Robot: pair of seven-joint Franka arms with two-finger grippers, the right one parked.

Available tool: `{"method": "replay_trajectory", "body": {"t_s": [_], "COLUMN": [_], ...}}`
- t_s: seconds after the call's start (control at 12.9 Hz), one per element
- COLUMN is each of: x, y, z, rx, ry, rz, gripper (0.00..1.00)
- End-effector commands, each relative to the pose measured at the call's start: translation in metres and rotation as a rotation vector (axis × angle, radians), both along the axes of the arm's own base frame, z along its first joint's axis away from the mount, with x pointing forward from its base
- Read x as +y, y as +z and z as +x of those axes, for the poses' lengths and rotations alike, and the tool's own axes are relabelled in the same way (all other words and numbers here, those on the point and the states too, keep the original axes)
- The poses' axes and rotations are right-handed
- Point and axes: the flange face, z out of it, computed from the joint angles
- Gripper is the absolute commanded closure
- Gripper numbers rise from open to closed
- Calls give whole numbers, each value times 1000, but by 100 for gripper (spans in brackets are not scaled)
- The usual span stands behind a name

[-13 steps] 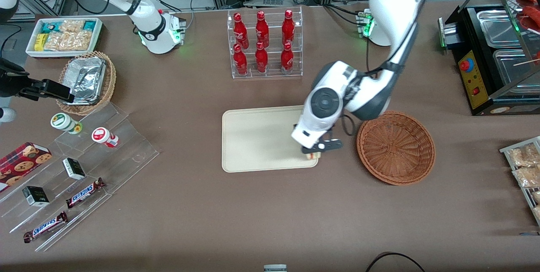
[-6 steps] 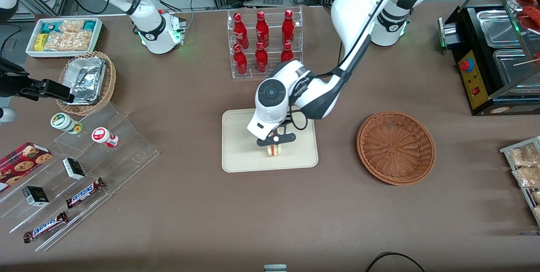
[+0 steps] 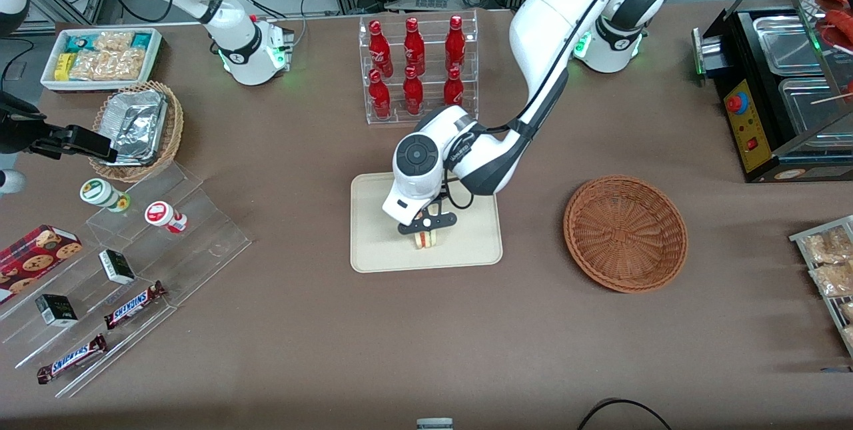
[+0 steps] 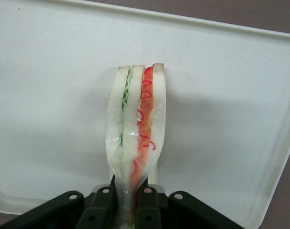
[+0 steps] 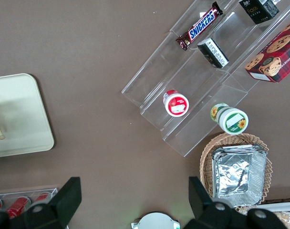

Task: Place sandwich from basket to tray
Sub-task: 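Lower the sandwich onto the tray and open the left gripper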

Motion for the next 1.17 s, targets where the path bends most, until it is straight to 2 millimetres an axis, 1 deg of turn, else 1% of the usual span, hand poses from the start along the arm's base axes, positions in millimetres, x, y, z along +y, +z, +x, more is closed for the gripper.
{"method": "replay_trajectory", "body": {"t_s": [0.0, 0.08, 0.16, 0.23, 0.31, 0.39, 0.47, 0.54, 0.62, 0.7, 0.78, 0.86, 0.93, 1.01, 1.09], "x": [-8, -9, -8, -8, -6, -6, -6, -1, 3, 11, 23, 39, 64, 96, 117], "y": [-2, 0, 3, 9, 20, 38, 53, 65, 84, 111, 126, 144, 161, 167, 174], "z": [2, 3, 4, 4, 7, 9, 8, 10, 12, 14, 18, 25, 38, 50, 52], "rx": [-15, -21, -30, -36, -43, -62, -69, -69, -81, -107, -106, -107, -108, -93, -86], "ry": [47, 50, 42, 29, 29, 29, 26, 25, -6, -49, -16, -1, 10, -6, -36], "rz": [-5, -11, -11, -13, -20, -31, -33, -25, -26, -17, 7, 24, 30, 40, 35], "gripper": [93, 16, 0, 0, 0, 0, 0, 0, 0, 0, 0, 0, 0, 0, 0]}}
